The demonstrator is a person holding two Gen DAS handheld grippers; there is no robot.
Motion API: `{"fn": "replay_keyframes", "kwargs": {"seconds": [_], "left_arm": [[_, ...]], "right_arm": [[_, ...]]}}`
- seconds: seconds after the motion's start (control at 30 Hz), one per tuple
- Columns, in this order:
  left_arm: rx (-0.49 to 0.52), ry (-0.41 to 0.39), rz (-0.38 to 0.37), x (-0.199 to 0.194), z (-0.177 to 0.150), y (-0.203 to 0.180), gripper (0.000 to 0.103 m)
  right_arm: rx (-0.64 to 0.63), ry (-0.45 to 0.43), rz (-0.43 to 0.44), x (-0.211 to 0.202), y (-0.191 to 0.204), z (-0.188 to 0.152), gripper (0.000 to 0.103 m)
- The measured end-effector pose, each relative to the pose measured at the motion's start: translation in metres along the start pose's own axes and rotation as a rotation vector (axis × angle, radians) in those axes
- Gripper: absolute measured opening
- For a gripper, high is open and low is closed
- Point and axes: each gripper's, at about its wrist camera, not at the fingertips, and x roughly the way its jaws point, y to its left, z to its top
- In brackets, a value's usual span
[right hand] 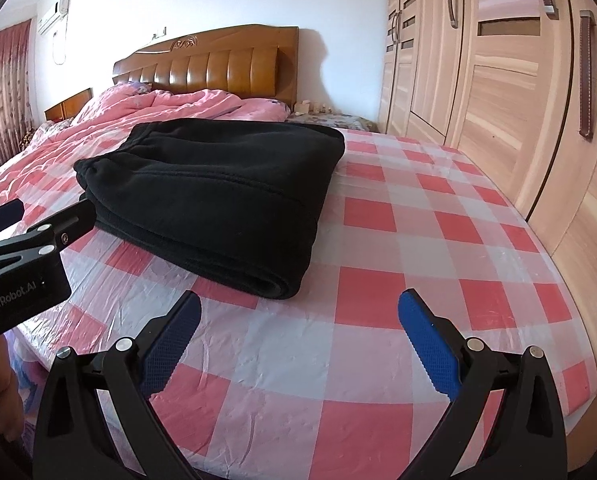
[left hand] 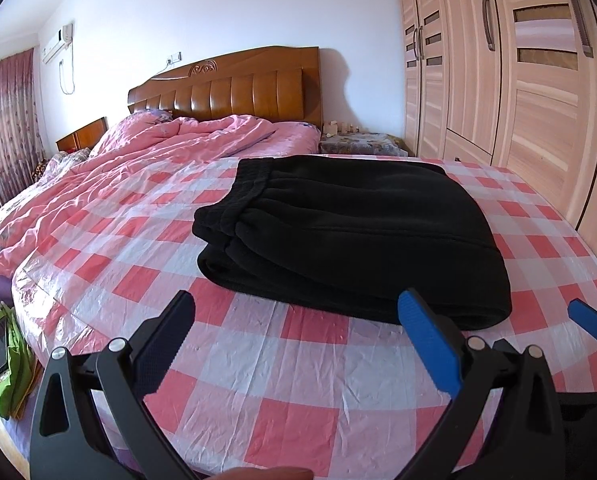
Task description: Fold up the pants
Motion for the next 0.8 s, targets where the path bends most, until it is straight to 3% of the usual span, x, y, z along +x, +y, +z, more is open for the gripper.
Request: {"fn": "replay_keyframes", "kwargs": {"seconds": [0.8], "left_arm": [[-0.016, 0.021, 0.001, 0.0025, -0.0021, 0.0027, 0.102]], "right_arm": [[-0.009, 0.007, 0.007, 0.0025, 0.0025, 0.0, 0.096]]}}
